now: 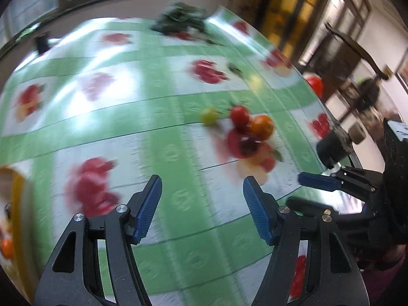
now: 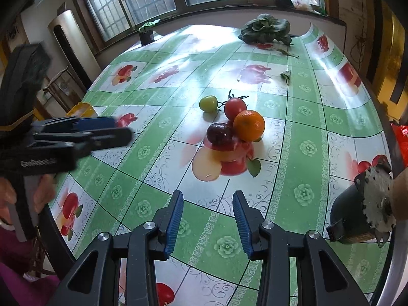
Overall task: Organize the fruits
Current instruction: 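Withdraw both open tools from the tray back to the table fruits, then grasp the black plum with the left tool while the right tool grasps the mandarin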
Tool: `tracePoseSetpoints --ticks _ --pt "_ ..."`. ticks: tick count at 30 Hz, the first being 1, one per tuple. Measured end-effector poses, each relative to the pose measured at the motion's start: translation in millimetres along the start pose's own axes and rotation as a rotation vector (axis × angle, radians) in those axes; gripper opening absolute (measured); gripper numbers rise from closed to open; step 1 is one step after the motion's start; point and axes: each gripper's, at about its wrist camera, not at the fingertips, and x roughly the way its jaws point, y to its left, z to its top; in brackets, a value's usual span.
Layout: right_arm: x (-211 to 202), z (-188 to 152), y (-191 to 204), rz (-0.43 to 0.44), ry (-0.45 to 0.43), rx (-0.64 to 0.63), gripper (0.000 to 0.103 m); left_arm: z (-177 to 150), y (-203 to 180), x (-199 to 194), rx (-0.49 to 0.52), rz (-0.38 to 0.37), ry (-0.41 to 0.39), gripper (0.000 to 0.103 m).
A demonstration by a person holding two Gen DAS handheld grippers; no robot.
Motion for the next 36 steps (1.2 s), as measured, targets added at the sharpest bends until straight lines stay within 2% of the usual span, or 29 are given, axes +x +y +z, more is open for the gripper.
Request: tracePoseSetpoints --ticks 4,17,19,21,23,28,30,33,36 --pt "-0.1 -2.8 -7.4 0.017 -0.006 0.011 0.039 15.4 -21.7 29.5 0.061 -0.014 0.040 0.066" --pt "7.7 3.8 -24.1 0.017 -0.004 0.031 0.040 40.1 -41.3 77.7 0.083 -0.033 0.046 0.066" --pt "8.7 5.2 -24.8 0.017 -0.004 0.031 0.040 41.5 -41.0 79.0 0.088 -0.033 0.031 0.060" --pt "10.4 7.9 -25.1 0.019 -0.005 0.029 0.040 42.4 -42.0 78.8 0.103 -0.043 0.028 0.039" --pt "12.0 9.9 -25.1 0.014 -0.006 0.028 0.040 40.9 -42.5 77.8 0.106 -0.082 0.038 0.031" --pt "17.2 19.5 -26.3 -0.019 -0.011 0.024 0.040 31.6 -44.6 69.4 0.140 -0.067 0.040 0.029" --pt "21.3 25.7 -25.4 -0.046 -0.009 0.007 0.040 28.6 -40.3 64.1 0.138 -0.020 0.025 0.029" --pt "27.6 37.4 -23.0 -0.115 -0.008 -0.027 0.041 24.4 -23.8 55.8 0.097 -0.012 0.020 0.029" --pt "30.2 48.1 -25.0 -0.128 -0.012 -0.043 0.041 19.7 -10.7 49.3 0.076 0.014 0.009 0.029"
